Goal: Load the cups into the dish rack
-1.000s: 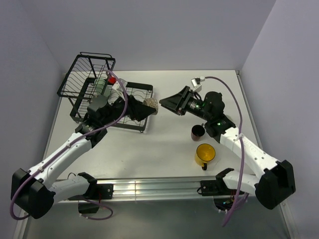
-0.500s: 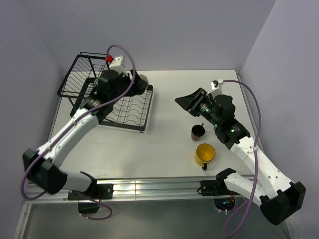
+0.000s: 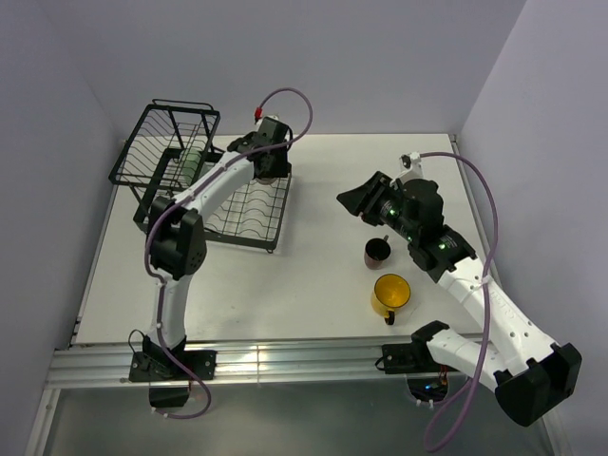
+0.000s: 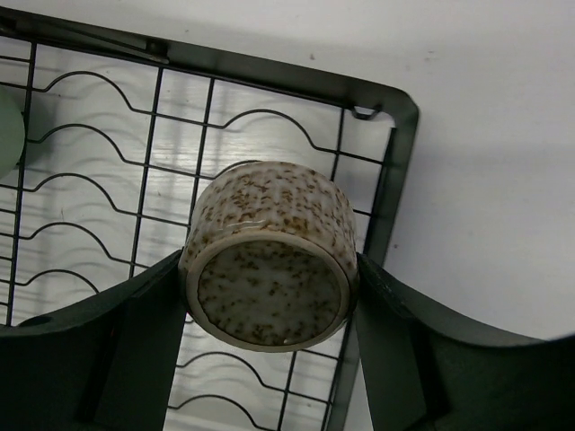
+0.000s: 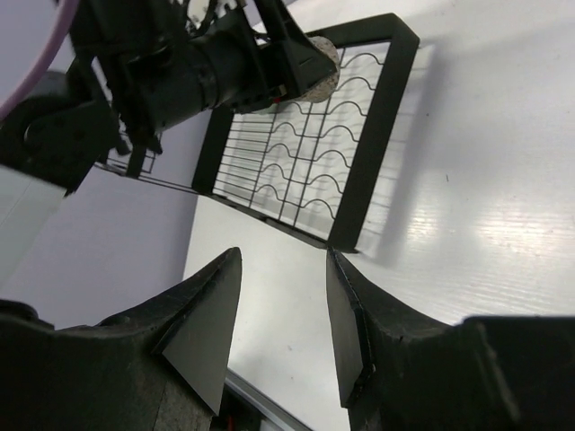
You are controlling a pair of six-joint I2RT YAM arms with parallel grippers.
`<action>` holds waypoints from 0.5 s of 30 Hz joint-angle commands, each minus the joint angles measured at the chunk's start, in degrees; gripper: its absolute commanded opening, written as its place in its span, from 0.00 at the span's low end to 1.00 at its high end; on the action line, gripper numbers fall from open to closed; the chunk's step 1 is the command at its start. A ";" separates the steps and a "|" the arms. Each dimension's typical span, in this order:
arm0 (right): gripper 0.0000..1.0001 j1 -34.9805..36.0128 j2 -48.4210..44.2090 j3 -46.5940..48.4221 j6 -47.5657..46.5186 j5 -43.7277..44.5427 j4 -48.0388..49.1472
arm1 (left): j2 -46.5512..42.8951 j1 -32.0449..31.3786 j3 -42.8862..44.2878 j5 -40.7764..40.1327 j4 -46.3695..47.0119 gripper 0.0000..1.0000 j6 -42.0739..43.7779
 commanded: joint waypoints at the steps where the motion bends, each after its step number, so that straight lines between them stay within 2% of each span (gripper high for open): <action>1: 0.51 -0.30 0.06 2.17 -2.42 0.54 -0.24 | 2.33 1.47 7.15 -2.70 -3.40 0.00 1.29; 11: 0.50 -0.29 1.11 1.29 -3.22 -0.25 0.11 | 6.73 6.57 5.58 0.91 -0.33 0.00 0.58; 15: 0.50 -0.29 1.37 1.03 -3.13 -0.60 0.46 | 8.14 7.54 5.41 1.52 0.64 0.04 0.59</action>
